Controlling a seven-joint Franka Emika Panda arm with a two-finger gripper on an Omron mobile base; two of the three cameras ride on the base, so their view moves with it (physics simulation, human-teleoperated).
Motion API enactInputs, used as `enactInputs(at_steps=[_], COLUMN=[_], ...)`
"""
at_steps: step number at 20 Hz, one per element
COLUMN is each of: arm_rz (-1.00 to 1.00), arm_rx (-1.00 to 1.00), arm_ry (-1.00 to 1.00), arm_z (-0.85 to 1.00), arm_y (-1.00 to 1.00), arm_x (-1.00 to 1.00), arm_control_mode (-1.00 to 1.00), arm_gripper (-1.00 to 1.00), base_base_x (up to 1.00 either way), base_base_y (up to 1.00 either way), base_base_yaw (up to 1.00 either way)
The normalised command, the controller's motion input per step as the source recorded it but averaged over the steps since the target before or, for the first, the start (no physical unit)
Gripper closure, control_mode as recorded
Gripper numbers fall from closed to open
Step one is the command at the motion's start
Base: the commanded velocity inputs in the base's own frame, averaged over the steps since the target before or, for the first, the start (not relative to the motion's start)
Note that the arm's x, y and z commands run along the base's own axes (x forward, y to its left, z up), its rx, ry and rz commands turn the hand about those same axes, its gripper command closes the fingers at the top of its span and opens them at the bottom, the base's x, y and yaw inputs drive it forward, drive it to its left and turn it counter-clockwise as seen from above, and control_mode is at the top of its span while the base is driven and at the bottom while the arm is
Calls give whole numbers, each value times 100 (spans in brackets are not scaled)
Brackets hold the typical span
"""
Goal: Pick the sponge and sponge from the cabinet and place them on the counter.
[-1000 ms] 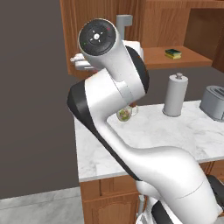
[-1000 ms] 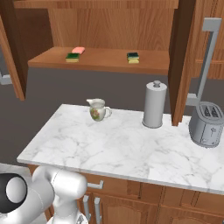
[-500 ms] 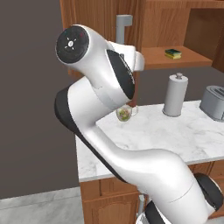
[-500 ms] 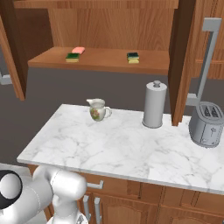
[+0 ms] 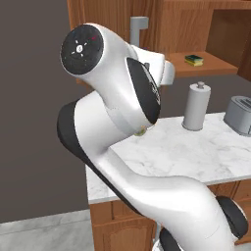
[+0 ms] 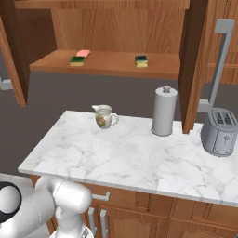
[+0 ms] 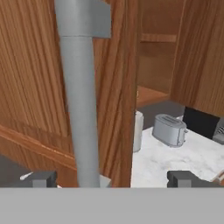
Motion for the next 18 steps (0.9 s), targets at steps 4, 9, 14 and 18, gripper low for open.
enactInputs(at_steps=[4, 9, 14, 18], arm_rz=[0, 0, 0, 1], arm_rx=[10, 19, 26, 28], arm_ry=[-6, -3, -2, -1], arm_z=[12, 2, 0, 0], arm_y=[-35, -52, -61, -61], arm_x=[-56, -45, -32, -15], arm_control_mode=[-100, -100, -100, -100], arm_gripper=[-100, -100, -100, -100], base_base_x=[0, 0, 0, 0], base_base_y=[0, 0, 0, 0], base_base_yaw=[0, 0, 0, 0])
